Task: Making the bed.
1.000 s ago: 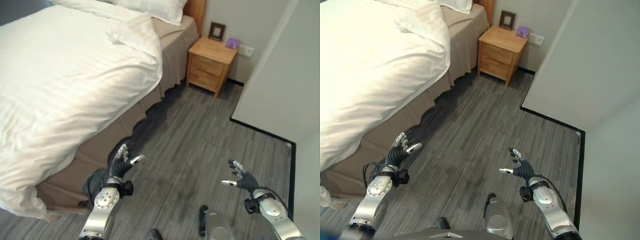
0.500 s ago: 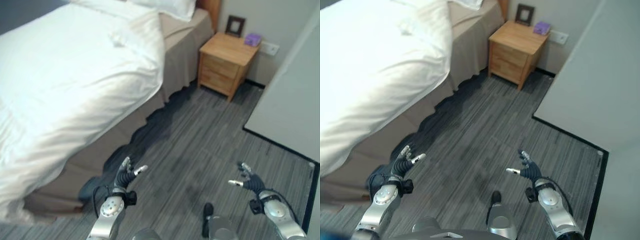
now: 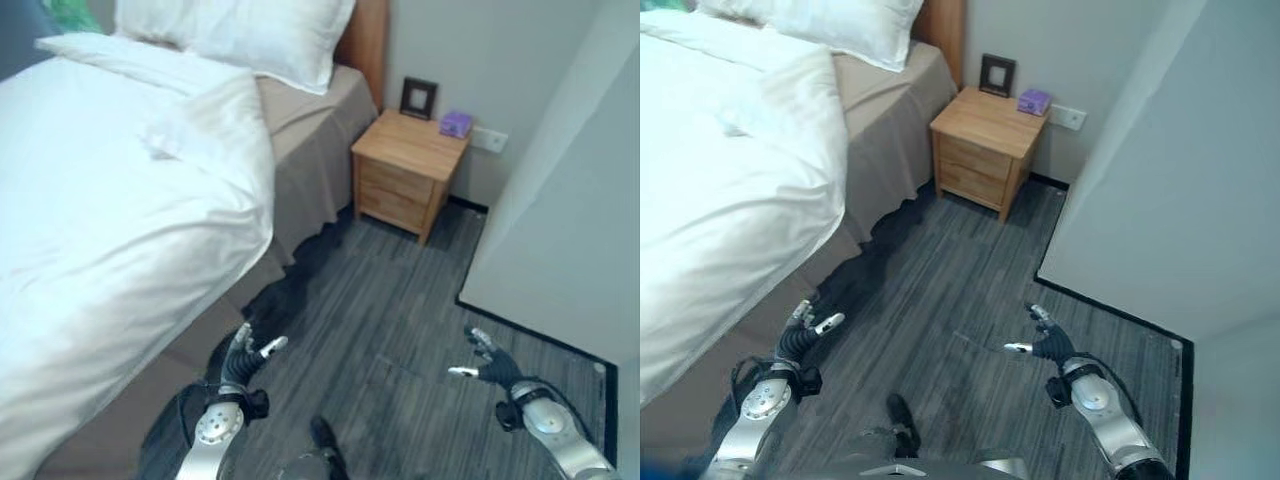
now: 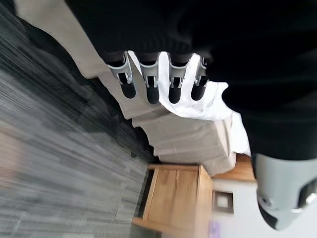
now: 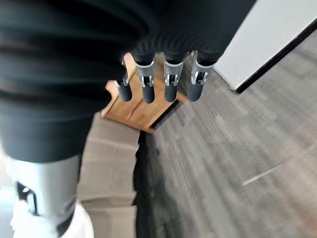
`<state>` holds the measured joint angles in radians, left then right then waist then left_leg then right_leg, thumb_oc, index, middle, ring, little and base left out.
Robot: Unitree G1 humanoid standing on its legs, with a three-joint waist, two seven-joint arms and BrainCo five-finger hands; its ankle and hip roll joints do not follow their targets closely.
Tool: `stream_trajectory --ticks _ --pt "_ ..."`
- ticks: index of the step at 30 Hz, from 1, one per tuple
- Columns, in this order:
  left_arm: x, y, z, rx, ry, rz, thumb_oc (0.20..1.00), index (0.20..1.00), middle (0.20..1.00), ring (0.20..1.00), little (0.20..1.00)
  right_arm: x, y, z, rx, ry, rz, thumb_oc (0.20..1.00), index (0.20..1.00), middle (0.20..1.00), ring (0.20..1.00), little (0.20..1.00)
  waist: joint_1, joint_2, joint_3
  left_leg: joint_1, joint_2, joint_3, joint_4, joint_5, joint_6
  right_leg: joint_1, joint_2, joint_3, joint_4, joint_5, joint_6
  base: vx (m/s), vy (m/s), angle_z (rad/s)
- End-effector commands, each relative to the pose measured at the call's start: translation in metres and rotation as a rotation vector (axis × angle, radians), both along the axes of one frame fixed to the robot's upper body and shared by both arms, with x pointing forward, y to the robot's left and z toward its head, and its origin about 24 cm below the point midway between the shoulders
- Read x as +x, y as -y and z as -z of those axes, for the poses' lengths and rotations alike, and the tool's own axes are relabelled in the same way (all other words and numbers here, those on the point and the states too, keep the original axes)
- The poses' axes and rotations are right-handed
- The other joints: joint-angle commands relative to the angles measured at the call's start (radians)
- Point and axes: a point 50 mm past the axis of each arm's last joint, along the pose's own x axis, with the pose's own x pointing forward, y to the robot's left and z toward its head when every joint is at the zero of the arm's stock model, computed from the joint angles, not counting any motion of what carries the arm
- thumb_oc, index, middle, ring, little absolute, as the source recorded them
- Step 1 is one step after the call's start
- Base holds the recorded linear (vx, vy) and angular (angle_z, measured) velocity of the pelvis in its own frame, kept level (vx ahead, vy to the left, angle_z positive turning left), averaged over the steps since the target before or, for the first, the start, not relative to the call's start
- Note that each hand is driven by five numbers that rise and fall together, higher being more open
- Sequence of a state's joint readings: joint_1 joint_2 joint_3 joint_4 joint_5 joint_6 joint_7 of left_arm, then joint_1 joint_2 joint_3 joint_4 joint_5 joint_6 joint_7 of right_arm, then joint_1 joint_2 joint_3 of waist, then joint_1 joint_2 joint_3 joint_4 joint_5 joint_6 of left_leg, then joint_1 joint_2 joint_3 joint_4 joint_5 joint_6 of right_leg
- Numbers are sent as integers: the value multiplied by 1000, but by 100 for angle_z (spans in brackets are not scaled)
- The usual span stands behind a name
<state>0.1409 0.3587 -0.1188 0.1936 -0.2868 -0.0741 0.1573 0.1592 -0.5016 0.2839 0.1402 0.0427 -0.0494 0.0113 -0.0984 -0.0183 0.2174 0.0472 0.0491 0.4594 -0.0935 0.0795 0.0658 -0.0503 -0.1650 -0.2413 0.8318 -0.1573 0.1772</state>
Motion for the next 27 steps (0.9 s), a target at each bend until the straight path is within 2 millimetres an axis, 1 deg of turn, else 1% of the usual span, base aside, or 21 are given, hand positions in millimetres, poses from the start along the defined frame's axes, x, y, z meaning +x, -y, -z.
stream_trajectory --ticks 1,2,3,4,5,6,7,8,11,12,13,14,16,17,19,21,22,23,24,26,27 --pt "23 -11 -37 85 175 -11 1000 1000 1000 1000 1000 37 -9 -34 6 189 -32 1000 1000 1000 1000 1000 15 -9 44 101 37 61 6 -30 -81 13 -33 -6 -239 244 42 289 -101 74" --pt "24 -13 -38 80 172 -13 1000 1000 1000 1000 1000 37 -12 -33 20 189 -22 1000 1000 1000 1000 1000 11 -11 40 137 40 46 6 -60 -103 22 -105 -49 -313 208 25 505 -147 66" --pt "23 -14 -37 81 166 -13 1000 1000 1000 1000 1000 39 -13 -36 27 203 -22 1000 1000 1000 1000 1000 12 -11 35 147 47 48 6 -65 -117 14 -117 -69 -391 183 9 631 -220 59" --pt "22 -14 -36 75 159 -16 1000 1000 1000 1000 1000 39 -15 -36 38 202 -21 1000 1000 1000 1000 1000 8 -8 29 157 57 42 6 -69 -130 19 -106 -78 -467 179 0 592 -353 42" --pt "18 -16 -29 68 130 -25 1000 1000 1000 1000 1000 40 -15 -36 51 200 -12 1000 1000 1000 1000 1000 -1 -15 15 180 65 36 6 -77 -161 24 -61 -62 -709 172 -10 441 -282 46" --pt "18 -16 -29 69 129 -26 1000 1000 1000 1000 1000 39 -15 -35 51 199 -13 1000 1000 1000 1000 1000 -1 -12 15 182 69 36 6 -77 -164 34 -54 -66 -727 180 -12 456 -298 32" --pt "17 -18 -26 69 117 -29 1000 1000 1000 1000 1000 38 -16 -32 58 183 -9 1000 1000 1000 1000 1000 -7 -15 8 196 75 30 6 -84 -178 30 -40 -51 -823 195 -6 247 -237 20" --pt "16 -19 -25 71 110 -34 1000 1000 1000 1000 1000 36 -17 -29 58 173 -13 1000 1000 1000 1000 1000 -12 -17 5 203 87 37 6 -73 -190 22 -34 -45 -897 247 -7 369 -277 14" --pt "15 -22 -22 67 99 -46 1000 1000 1000 1000 1000 33 -17 -21 36 138 -19 1000 1000 1000 1000 1000 -5 2 -4 258 98 27 10 -106 -218 -3 -73 -80 -910 278 23 361 -276 36" --pt "14 -22 -21 68 102 -46 1000 1000 1000 1000 1000 33 -18 -21 47 134 -13 1000 1000 1000 1000 1000 -3 5 -6 261 111 14 80 -89 -234 13 -64 -80 -908 278 15 309 -410 16" --pt "13 -18 -21 47 112 -37 1000 1000 1000 1000 1000 32 -20 -17 48 114 -28 1000 1000 1000 1000 1000 -1 14 -5 210 151 -14 254 -52 -258 30 -42 -69 -919 260 -9 247 -547 -5" --pt "13 -15 -22 0 128 -45 1000 1000 1000 1000 1000 33 -19 -15 49 103 -27 1000 1000 1000 1000 1000 12 6 15 99 198 -49 498 17 -266 58 -33 -76 -919 251 -53 155 -522 -19" --pt "15 -11 -24 -57 142 -39 1000 1000 1000 1000 1000 33 -13 -15 52 89 -13 1000 1000 1000 1000 1000 32 -12 63 3 241 -81 679 112 -284 118 -32 -85 -919 232 -91 140 -383 -30" --pt "15 -4 -22 -130 146 -36 1000 1000 1000 1000 1000 34 -8 -14 23 86 -7 1000 1000 1000 1000 1000 48 -24 84 -31 231 -90 726 103 -284 143 -42 -95 -919 221 -109 225 -253 -22" --pt "17 2 -20 -167 142 -36 1000 1000 1000 1000 1000 36 -7 -16 21 83 -3 1000 1000 1000 1000 1000 52 -31 88 -85 201 -65 690 54 -273 169 -41 -79 -919 207 -107 275 -140 -41" --pt "15 2 -22 -168 151 -28 1000 1000 1000 1000 1000 35 -4 -16 3 80 -16 1000 1000 1000 1000 1000 49 -23 76 -91 196 -5 547 47 -261 191 -22 -70 -919 198 -97 312 -68 -33" --pt "15 2 -21 -169 151 -28 1000 1000 1000 1000 1000 35 -4 -16 3 79 -16 1000 1000 1000 1000 1000 52 -25 77 -85 192 -1 540 49 -260 192 -25 -68 -919 198 -96 283 16 -14" --pt "14 1 -21 -171 151 -37 1000 1000 1000 1000 1000 34 -5 -17 7 81 -21 1000 1000 1000 1000 1000 44 -9 67 -79 197 47 403 58 -257 205 -12 -66 -919 184 -85 451 95 -20" --pt "10 -1 -20 -172 149 -52 1000 1000 1000 1000 1000 33 -3 -16 -18 80 -35 1000 1000 1000 1000 1000 41 10 53 -39 161 82 209 73 -269 238 -3 -53 -919 146 -63 554 144 -21" --pt "8 -1 -16 -178 137 -66 1000 1000 1000 1000 1000 32 -3 -17 -36 84 -56 1000 1000 1000 1000 1000 31 34 44 -34 184 157 60 136 -272 272 6 -71 -919 130 -55 460 138 -2" --pt "6 6 -45 -166 262 -11 1000 1000 1000 1000 1000 28 3 -25 -52 121 -49 1000 1000 1000 1000 1000 37 43 46 -37 185 158 12 156 -275 302 7 -85 -919 112 -55 386 67 14"
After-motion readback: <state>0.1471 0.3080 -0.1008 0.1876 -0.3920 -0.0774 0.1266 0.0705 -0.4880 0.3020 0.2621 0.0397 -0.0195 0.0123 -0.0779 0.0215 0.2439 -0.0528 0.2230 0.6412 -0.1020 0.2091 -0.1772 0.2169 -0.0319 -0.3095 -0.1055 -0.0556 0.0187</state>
